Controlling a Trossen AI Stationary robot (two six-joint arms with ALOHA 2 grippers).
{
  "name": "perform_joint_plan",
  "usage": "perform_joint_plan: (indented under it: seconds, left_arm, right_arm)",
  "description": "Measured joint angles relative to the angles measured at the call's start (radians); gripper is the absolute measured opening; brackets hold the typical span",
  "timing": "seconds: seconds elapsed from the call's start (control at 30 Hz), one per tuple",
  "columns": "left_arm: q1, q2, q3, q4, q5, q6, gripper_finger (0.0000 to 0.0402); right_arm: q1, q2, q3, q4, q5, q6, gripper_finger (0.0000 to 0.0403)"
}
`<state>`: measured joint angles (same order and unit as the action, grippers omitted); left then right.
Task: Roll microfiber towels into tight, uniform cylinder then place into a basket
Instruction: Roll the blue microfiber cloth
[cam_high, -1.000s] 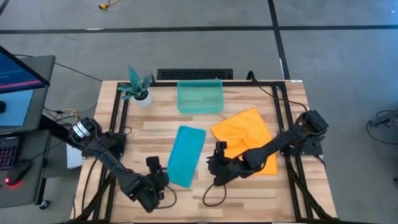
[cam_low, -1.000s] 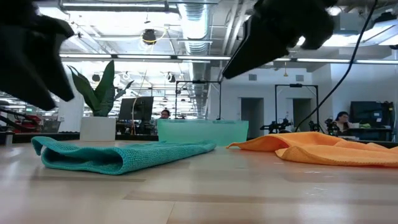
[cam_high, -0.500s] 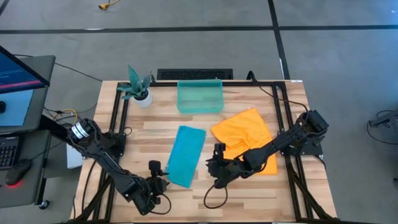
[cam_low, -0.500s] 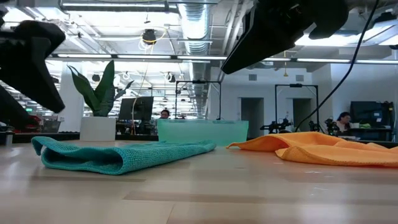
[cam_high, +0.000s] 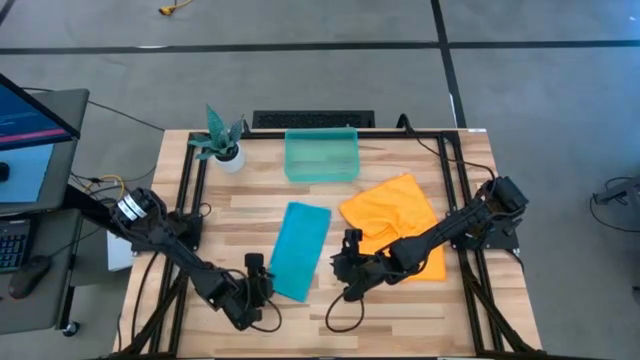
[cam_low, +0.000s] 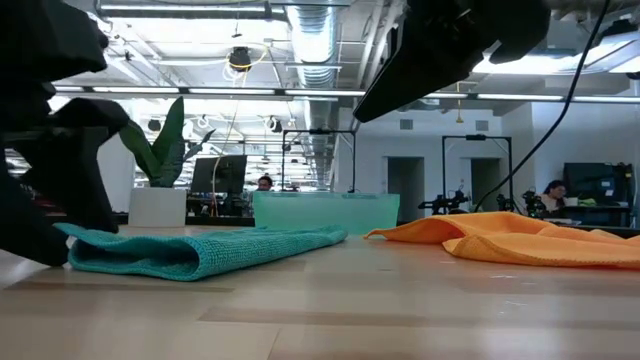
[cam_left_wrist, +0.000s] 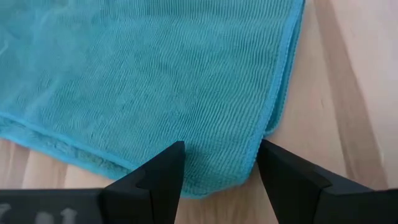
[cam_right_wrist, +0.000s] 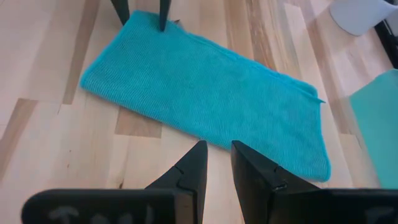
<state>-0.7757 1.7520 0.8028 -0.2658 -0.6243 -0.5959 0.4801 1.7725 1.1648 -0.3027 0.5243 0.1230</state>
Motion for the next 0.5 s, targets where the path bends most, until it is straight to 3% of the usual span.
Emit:
perform_joint_plan:
  seconds: [0.23,0.5]
  left_arm:
    - [0.014,-0.004,-0.02,0.038,0.05,-0.036,0.0181]
    - [0.015,-0.002,-0.021,0.082,0.098,-0.02,0.0096]
  right_arm:
    - [-0.005,0.0,0.0,0.0,-0.018,0.0,0.0097]
    - [-0.005,0.007,0.001,0.012,-0.228,0.001,0.0097]
